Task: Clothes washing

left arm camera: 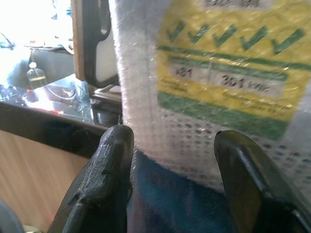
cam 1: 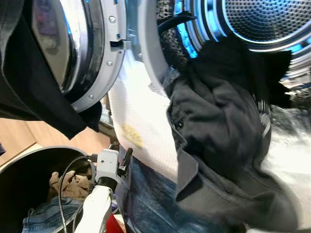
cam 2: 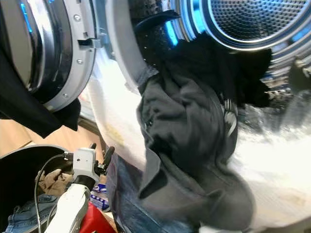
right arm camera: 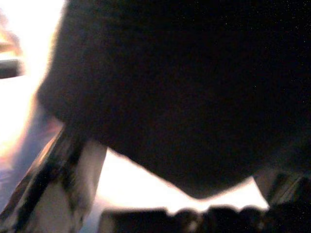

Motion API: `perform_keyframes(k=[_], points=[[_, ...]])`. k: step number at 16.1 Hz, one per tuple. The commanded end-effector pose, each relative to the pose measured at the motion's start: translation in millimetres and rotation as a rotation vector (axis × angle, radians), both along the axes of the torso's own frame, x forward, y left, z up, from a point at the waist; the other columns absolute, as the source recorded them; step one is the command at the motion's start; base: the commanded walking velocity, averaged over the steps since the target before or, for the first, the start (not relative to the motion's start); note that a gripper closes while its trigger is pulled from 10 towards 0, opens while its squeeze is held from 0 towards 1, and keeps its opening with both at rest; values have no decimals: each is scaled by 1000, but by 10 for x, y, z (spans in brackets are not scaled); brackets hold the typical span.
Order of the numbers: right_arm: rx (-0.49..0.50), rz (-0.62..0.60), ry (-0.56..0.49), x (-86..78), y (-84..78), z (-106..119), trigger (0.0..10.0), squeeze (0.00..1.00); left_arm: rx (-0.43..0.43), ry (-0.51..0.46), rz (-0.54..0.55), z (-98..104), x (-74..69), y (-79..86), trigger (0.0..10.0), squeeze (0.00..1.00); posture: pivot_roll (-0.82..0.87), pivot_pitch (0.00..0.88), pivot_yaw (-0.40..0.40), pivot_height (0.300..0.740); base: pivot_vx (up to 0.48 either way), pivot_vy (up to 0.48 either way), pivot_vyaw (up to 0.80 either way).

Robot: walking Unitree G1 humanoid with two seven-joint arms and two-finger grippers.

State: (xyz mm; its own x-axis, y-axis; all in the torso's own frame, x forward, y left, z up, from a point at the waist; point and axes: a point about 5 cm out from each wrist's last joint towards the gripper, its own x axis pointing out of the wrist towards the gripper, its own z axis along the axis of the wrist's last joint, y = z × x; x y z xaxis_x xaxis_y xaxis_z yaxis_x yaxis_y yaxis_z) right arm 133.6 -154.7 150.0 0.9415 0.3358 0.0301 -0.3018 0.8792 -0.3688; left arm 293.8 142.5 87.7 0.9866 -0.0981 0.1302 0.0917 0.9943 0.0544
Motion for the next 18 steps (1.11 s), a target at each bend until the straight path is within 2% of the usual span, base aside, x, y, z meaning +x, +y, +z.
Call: perform_keyframes(k=[1,3,4,5,6,7,8,10,11,13,14,15,16,18], points=[[86,142,200,-134,29,-190,10000,0,-14,-19,-13,24,-20,-22,10000,0,-88,63,-80,740,0,0,0],[131,254,400,-368,-20,-423,10000,0,-18,-20,-12,23,-26,-26,10000,0,-84,64,-81,740,0,0,0],[170,371,537,-546,-8,-511,10000,0,-20,-22,-11,29,-24,-25,10000,0,-86,70,-81,740,0,0,0],[165,496,652,-714,-16,-565,10000,0,-21,-23,-11,33,-19,-28,10000,0,-83,73,-85,740,0,0,0],[153,485,643,-707,-32,-595,10000,0,-22,-23,-10,33,-17,-25,10000,0,-82,73,-84,740,0,0,0],[152,435,593,-636,-43,-610,10000,0,-21,-23,-6,34,-11,-18,10000,0,-80,75,-84,740,0,0,0],[179,367,555,-450,-42,-715,10000,0,-20,-22,-1,38,-5,-1,10000,0,-82,79,-79,740,0,0,0],[253,248,482,-140,-117,-721,10000,0,-15,-14,1,32,-1,9,10000,0,-71,80,-80,740,0,0,0],[302,233,482,-31,-120,-709,10000,0,-13,-9,0,26,1,17,10000,0,-77,83,-72,740,0,0,0],[454,263,421,206,55,-496,10000,0,-5,4,-7,13,13,27,10000,0,-67,80,-74,740,0,0,0],[484,259,414,235,71,-473,10000,0,-6,4,-6,14,15,28,10000,0,-66,80,-71,740,0,0,0],[582,311,365,348,182,-317,0,0,-6,3,-1,19,23,39,10000,0,-57,79,-75,740,0,0,0],[641,336,349,400,245,-222,0,0,-6,2,3,21,24,46,10000,0,-53,77,-79,740,0,0,0],[657,366,330,504,344,-100,0,0,-5,1,8,25,24,54,10000,0,-41,77,-86,740,0,0,0]])
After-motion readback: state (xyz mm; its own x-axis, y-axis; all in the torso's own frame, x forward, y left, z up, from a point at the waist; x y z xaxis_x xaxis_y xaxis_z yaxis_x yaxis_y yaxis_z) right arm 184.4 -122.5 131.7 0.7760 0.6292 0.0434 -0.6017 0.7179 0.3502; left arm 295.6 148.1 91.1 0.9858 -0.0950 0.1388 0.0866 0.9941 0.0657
